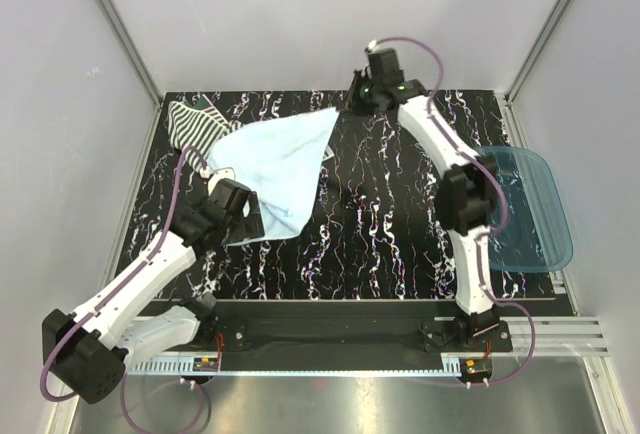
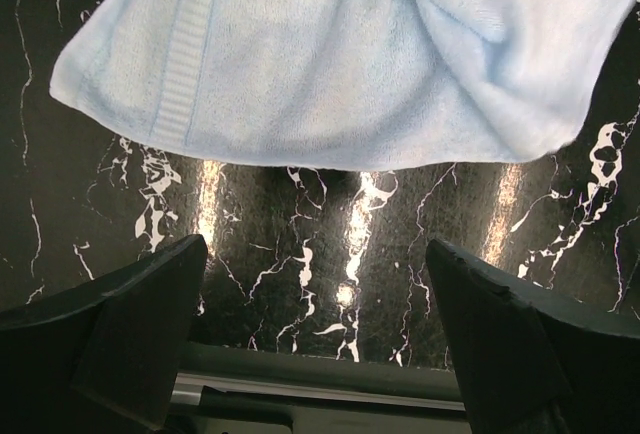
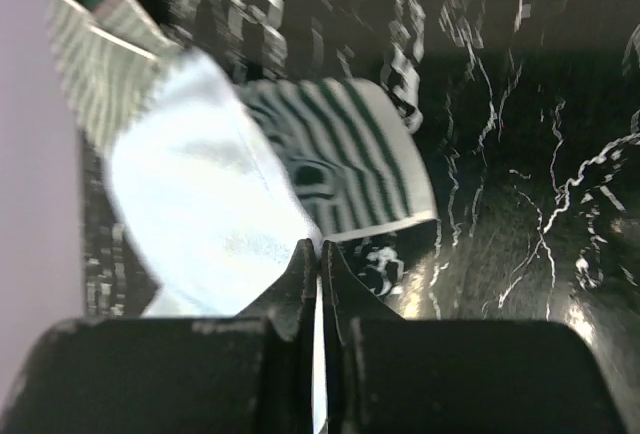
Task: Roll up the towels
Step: Move the towel to the center of the board
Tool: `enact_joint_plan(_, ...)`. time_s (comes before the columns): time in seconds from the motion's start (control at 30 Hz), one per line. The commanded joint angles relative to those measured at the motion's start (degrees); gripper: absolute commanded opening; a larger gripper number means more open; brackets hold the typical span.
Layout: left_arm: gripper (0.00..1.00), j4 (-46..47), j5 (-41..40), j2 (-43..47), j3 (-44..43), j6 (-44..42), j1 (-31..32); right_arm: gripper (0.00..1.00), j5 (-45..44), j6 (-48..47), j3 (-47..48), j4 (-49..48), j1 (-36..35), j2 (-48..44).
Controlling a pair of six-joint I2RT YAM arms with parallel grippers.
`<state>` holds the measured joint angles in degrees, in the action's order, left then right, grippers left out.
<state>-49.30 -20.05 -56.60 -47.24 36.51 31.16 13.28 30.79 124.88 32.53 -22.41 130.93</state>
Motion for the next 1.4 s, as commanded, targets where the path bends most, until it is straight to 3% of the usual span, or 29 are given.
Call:
enact_joint_plan(0.0, 0.98, 2.0, 1.6, -0.3, -0.1, 1.8, -0.5, 0.00, -3.6, -1.2, -2.5, 0.4, 2.7, -16.1)
enact_joint_plan(0.27, 0.98, 2.4, 3.4, -0.9, 0.3, 2.9, -2.7, 0.00, -16.0, 0.8, -25.4, 2.8, 12.4, -43.3)
enact_joint_plan(0.33, 0.98, 3.1, 4.0, -2.9, 0.1, 3.3, -3.3, 0.00, -20.5, 0.2, -28.8, 5.2, 12.5, -51.2)
enact_joint_plan(0.47, 0.98, 4.5, 4.1, -6.1, -1.4, 3.0, -4.5, 0.00, -28.4, 1.6, -34.5, 10.2, 12.5, -58.1)
enact_joint_plan(0.6, 0.98, 6.4, 4.9, -12.6, -6.3, 1.8, -7.2, 0.00, -30.2, 1.9, -41.8, 8.8, 12.5, -70.2)
enact_joint_plan(0.8, 0.99, 9.8, 4.3, -30.2, -18.5, 0.3, -11.2, 0.00, -22.0, 1.4, -43.6, 10.5, 12.5, -71.7)
enact_joint_plan(1.07, 0.99, 4.1, 3.4, -61.4, -52.8, -3.6, -12.3, 0.00, -15.4, 2.0, -48.9, 10.4, 12.4, -72.0)
enact_joint_plan(1.17, 0.99, 1.8, 4.0, -68.6, -61.2, -4.0, -13.7, 0.00, -15.4, 1.6, -49.6, 10.7, 12.4, -72.4)
enact_joint_plan(1.3, 0.99, 0.4, 7.2, -73.6, -64.7, -3.7, -15.8, 0.00, -16.1, 0.7, -49.0, 11.6, 12.4, -72.3)
enact_joint_plan(1.37, 0.74, 2.2, 8.3, -73.9, -64.0, -3.6, -16.6, 0.00, -16.4, 0.5, -48.9, 11.8, 12.5, -72.1)
